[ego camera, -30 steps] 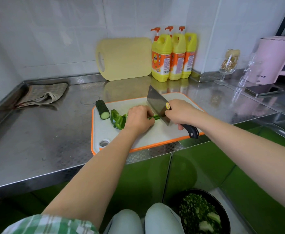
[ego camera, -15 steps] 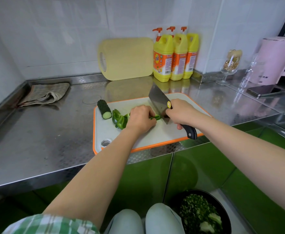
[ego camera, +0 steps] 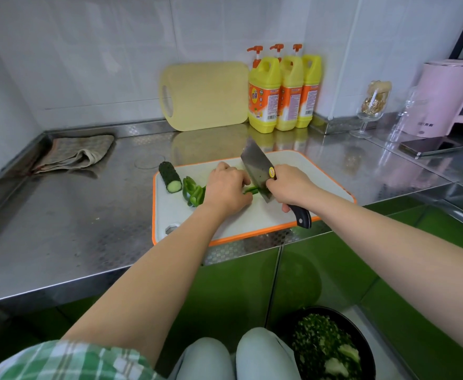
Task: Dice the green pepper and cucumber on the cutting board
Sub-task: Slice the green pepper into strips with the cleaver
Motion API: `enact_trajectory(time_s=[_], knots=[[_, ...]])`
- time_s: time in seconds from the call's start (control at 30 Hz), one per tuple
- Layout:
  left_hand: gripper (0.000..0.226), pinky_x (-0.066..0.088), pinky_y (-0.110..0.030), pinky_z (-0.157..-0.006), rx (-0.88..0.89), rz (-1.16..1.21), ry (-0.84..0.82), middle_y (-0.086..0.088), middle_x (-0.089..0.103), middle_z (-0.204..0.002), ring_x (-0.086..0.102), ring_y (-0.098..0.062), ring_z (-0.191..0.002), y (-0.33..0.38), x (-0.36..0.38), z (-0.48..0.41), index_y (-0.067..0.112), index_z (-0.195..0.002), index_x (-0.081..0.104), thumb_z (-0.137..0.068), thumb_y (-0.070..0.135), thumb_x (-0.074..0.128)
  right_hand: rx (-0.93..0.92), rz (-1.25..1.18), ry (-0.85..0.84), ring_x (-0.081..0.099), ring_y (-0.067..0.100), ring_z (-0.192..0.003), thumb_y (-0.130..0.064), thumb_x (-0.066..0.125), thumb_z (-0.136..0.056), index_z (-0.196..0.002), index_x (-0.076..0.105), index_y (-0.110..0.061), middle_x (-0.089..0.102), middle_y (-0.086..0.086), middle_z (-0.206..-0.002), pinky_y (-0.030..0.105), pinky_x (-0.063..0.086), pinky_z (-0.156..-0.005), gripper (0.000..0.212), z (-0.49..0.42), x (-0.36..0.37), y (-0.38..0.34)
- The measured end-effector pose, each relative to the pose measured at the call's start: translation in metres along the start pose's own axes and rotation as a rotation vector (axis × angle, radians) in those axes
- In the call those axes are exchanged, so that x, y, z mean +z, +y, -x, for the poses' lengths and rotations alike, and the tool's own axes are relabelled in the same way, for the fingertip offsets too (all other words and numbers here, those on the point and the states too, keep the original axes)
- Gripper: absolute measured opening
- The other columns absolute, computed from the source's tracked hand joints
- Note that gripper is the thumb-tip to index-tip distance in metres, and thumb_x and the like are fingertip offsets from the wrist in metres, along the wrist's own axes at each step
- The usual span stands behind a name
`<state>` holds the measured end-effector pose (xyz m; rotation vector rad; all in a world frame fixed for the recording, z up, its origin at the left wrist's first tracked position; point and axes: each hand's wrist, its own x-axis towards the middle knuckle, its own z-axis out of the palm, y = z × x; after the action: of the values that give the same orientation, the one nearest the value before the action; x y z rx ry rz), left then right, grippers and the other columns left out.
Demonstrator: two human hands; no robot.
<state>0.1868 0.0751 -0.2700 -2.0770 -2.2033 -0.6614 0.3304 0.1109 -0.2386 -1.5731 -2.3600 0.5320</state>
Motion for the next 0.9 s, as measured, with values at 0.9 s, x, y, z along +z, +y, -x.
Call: enact_trajectory(time_s=[0.9], knots=[[0.017, 0.036, -0.033, -0.083, -0.103, 0.051, 0.091, 0.001, 0.070, -0.094, 0.049, -0.026, -0.105, -0.002, 0.007, 0.006, 0.027, -0.096, 0.074, -0.082, 0.027, 0.064, -0.016, 0.139, -0.138, 0.064, 0.032, -0.052, -0.006, 0.041, -0.086, -0.076, 0.046, -0.007, 0.066, 0.019, -0.068, 0.026, 0.049, -0.057, 0.012, 0.016, -0.014, -0.017]])
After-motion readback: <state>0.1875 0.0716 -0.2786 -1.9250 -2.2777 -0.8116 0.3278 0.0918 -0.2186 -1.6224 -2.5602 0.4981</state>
